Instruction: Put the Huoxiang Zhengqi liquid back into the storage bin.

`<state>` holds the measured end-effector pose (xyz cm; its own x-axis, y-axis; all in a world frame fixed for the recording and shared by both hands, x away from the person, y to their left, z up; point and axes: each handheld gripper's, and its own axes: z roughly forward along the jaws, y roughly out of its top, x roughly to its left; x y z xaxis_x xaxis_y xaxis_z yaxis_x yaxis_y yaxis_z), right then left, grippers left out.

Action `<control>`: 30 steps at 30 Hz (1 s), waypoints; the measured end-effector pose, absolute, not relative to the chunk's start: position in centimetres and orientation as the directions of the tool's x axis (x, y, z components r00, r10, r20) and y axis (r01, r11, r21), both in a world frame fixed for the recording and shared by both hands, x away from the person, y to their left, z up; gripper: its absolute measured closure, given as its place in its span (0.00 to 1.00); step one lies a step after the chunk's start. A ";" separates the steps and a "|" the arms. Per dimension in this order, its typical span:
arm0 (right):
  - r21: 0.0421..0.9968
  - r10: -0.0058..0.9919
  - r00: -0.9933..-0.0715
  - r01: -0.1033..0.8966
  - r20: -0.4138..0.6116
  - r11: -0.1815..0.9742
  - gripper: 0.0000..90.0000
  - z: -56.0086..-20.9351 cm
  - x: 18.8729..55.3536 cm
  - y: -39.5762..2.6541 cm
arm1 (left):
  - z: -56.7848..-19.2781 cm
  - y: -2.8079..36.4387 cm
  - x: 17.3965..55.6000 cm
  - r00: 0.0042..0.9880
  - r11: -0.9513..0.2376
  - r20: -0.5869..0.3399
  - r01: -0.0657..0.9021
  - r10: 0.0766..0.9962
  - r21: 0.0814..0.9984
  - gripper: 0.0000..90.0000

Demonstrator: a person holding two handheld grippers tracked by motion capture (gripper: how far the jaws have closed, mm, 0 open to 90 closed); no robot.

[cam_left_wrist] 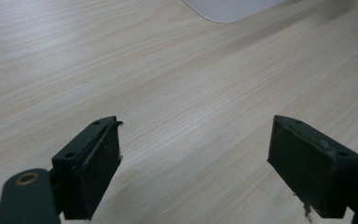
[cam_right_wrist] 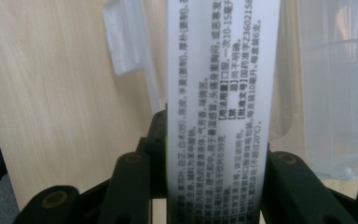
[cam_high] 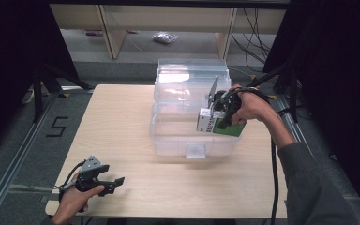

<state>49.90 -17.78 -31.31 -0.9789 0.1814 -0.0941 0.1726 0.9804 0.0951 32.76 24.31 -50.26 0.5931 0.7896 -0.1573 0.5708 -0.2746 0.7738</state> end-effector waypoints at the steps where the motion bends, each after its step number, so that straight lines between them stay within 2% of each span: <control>1: 0.092 0.187 -0.978 0.179 -0.097 0.980 0.72 -31.4 50.1 -17.8 | -50.3 24.3 32.8 0.596 -0.275 -0.158 0.569 0.788 0.775 0.18; 4: 0.081 0.203 -0.975 0.196 -0.087 0.977 0.72 -31.9 50.6 -17.7 | -50.2 24.3 32.7 0.592 -0.276 -0.160 0.577 0.790 0.769 0.18; 10: 0.085 0.150 -0.986 0.143 -0.075 0.986 0.72 -33.1 51.6 -17.4 | -50.3 24.3 32.8 0.594 -0.271 -0.159 0.568 0.788 0.777 0.18; 17: 0.081 0.153 -0.986 0.148 -0.066 0.986 0.72 -34.1 52.1 -17.2 | -50.3 24.3 32.8 0.591 -0.264 -0.166 0.570 0.789 0.778 0.18; 18: 0.087 0.090 -0.993 0.084 -0.074 0.993 0.72 -34.5 52.8 -17.4 | -50.3 24.3 32.8 0.591 -0.264 -0.166 0.571 0.789 0.778 0.18; 21: 0.056 0.169 -0.984 0.165 -0.062 0.985 0.72 -34.6 52.4 -17.3 | -50.3 24.3 32.8 0.591 -0.264 -0.167 0.571 0.789 0.778 0.18; 22: 0.084 0.112 -0.991 0.107 -0.070 0.991 0.72 -34.8 52.8 -17.3 | -50.3 24.3 32.8 0.592 -0.264 -0.166 0.570 0.789 0.778 0.18; 24: 0.083 0.122 -0.990 0.116 -0.072 0.990 0.72 -34.9 52.8 -17.3 | -50.3 24.3 32.8 0.591 -0.262 -0.167 0.571 0.790 0.778 0.18; 25: 0.066 0.165 -0.984 0.161 -0.069 0.985 0.72 -34.9 52.5 -17.3 | -50.3 24.3 32.8 0.590 -0.261 -0.168 0.571 0.790 0.778 0.18; 30: 0.062 0.141 -0.988 0.137 -0.064 0.989 0.72 -35.6 52.7 -17.4 | -50.3 24.3 32.8 0.591 -0.263 -0.167 0.571 0.789 0.777 0.18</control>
